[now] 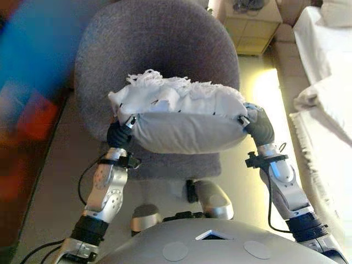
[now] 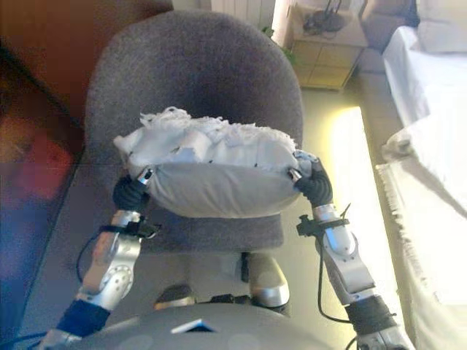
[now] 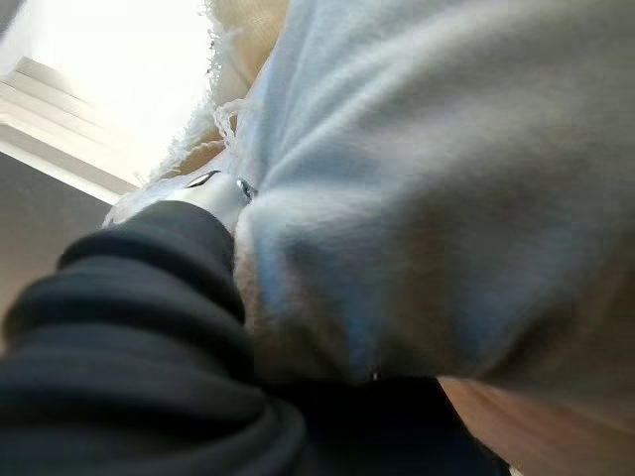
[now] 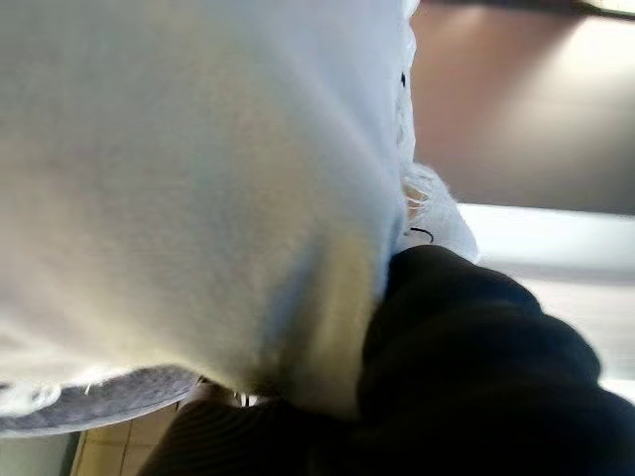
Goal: Pick up the cushion and take it to the sofa
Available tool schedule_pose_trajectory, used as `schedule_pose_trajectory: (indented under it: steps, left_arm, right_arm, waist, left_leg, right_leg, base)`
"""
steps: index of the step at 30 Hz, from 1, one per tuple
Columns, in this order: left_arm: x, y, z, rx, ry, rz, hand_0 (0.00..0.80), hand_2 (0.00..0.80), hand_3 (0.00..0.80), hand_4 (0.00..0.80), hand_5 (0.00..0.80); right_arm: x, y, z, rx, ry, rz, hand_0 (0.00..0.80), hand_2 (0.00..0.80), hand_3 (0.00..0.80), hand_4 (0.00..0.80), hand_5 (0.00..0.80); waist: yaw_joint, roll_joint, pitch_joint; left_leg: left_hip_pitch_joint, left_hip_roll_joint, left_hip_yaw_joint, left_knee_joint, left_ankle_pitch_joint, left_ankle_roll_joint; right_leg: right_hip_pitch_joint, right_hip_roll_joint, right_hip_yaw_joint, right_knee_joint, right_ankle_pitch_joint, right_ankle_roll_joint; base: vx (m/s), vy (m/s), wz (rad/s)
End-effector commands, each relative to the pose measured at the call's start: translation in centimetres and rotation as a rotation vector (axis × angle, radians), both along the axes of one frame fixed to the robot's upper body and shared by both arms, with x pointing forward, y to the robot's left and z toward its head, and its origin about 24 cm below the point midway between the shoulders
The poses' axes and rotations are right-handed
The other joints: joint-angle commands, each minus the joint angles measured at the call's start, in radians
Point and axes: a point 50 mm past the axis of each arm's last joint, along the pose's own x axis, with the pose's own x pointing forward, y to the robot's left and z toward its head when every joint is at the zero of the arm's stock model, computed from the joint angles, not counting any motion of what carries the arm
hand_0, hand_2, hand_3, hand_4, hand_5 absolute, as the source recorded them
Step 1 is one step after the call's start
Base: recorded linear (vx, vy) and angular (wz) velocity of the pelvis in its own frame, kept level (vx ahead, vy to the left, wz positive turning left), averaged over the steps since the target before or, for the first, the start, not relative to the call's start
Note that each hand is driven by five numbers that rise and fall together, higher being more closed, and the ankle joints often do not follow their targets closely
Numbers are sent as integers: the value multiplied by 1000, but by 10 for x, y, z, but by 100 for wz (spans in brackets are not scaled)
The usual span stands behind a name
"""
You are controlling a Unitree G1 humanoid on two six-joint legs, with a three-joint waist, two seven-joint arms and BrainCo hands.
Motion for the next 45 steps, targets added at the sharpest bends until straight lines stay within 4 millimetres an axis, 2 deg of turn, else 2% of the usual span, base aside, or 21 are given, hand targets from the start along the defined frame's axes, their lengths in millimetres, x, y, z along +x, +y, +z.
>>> schedule_pose_trajectory:
  steps: [1, 3, 4, 5, 6, 7, 9, 12, 19, 26, 35, 41, 45]
  left_arm:
    - [4, -11, 49, -45, -299, -42, 800, 800, 800, 800, 800]
    - [4, -9, 52, -50, -302, -39, 800, 800, 800, 800, 800]
    - [6, -10, 53, -54, -301, -45, 800, 800, 800, 800, 800]
    - [8, -12, 53, -53, -302, -50, 800, 800, 800, 800, 800]
    - [9, -14, 53, -49, -305, -52, 800, 800, 800, 800, 800]
    - [10, -17, 52, -46, -304, -57, 800, 800, 800, 800, 800]
    - [13, -18, 51, -44, -292, -50, 800, 800, 800, 800, 800]
    - [14, -17, 51, -37, -272, -51, 800, 800, 800, 800, 800]
    - [11, -15, 49, -10, -265, -61, 800, 800, 800, 800, 800]
    - [26, -25, 59, 24, -305, -108, 800, 800, 800, 800, 800]
    - [41, -39, 68, 57, -347, -121, 800, 800, 800, 800, 800]
    - [65, -54, 74, 52, -367, -66, 800, 800, 800, 800, 800]
    - [87, -69, 85, 68, -386, -48, 800, 800, 800, 800, 800]
  right_arm:
    - [6, 18, 44, 75, -235, 121, 800, 800, 800, 800, 800]
    - [4, 16, 45, 64, -235, 125, 800, 800, 800, 800, 800]
    - [3, 17, 45, 56, -234, 116, 800, 800, 800, 800, 800]
    - [3, 18, 44, 49, -236, 110, 800, 800, 800, 800, 800]
    - [5, 21, 44, 51, -237, 110, 800, 800, 800, 800, 800]
    - [6, 22, 43, 65, -233, 108, 800, 800, 800, 800, 800]
    - [5, 22, 41, 65, -217, 114, 800, 800, 800, 800, 800]
    - [-1, 19, 38, 70, -190, 113, 800, 800, 800, 800, 800]
    - [-3, 24, 36, 84, -196, 90, 800, 800, 800, 800, 800]
    - [11, 35, 39, 94, -233, 36, 800, 800, 800, 800, 800]
    - [31, 39, 47, 58, -282, 1, 800, 800, 800, 800, 800]
    - [55, 45, 52, 42, -302, -25, 800, 800, 800, 800, 800]
    - [82, 57, 65, -13, -333, 2, 800, 800, 800, 800, 800]
  waist:
    - [23, 11, -6]
    - [32, 37, 6]
    - [43, 46, 14]
    - [53, 50, 20]
    - [57, 44, 22]
    - [57, 47, 17]
    - [47, 48, 0]
    - [30, 57, -24]
    - [34, 55, -14]
    - [49, 51, 59]
    - [39, 67, 167]
    - [29, 81, 241]
    - [27, 81, 284]
  left_leg:
    - [-43, -5, 49, -124, 129, 23]
    - [-33, 39, 96, -344, 184, -3]
    - [-42, 35, 99, -433, 207, -12]
    - [-60, 24, 79, -453, 233, -19]
    - [-57, 9, 58, -451, 208, -13]
    - [-46, 11, 54, -502, 192, -15]
    - [15, 2, 67, -593, 136, 0]
    - [88, -1, 81, -666, 110, 9]
    - [94, -14, 106, -692, 93, 34]
    - [26, -26, 112, -683, 93, 53]
    - [-68, -38, 107, -673, 112, 56]
    - [-117, -42, 103, -664, 118, 45]
    - [-138, -42, 101, -673, 126, 38]
  right_leg:
    - [160, -36, 48, -179, 74, 104]
    - [194, -18, 38, -214, 54, 117]
    - [216, -15, 42, -231, 47, 124]
    - [230, -14, 49, -232, 38, 126]
    - [230, -25, 57, -233, 35, 130]
    - [232, -28, 53, -231, 27, 134]
    - [228, -43, 41, -230, 24, 145]
    - [223, -50, 21, -234, 21, 155]
    - [171, -66, 11, -225, 25, 172]
    - [109, -80, 19, -217, 37, 178]
    - [32, -84, 36, -229, 60, 175]
    - [-19, -89, 43, -238, 76, 172]
    - [-53, -92, 36, -242, 89, 173]
  base:
    - [305, 39, -40]
    - [275, 132, -23]
    - [267, 142, -13]
    - [195, 97, -3]
    - [170, 85, 4]
    - [161, 100, -6]
    - [197, 123, -10]
    - [177, 70, -6]
    - [33, 28, 9]
    - [-81, -24, -4]
    - [-86, 10, 0]
    - [-50, 27, -3]
    - [-48, 4, -8]
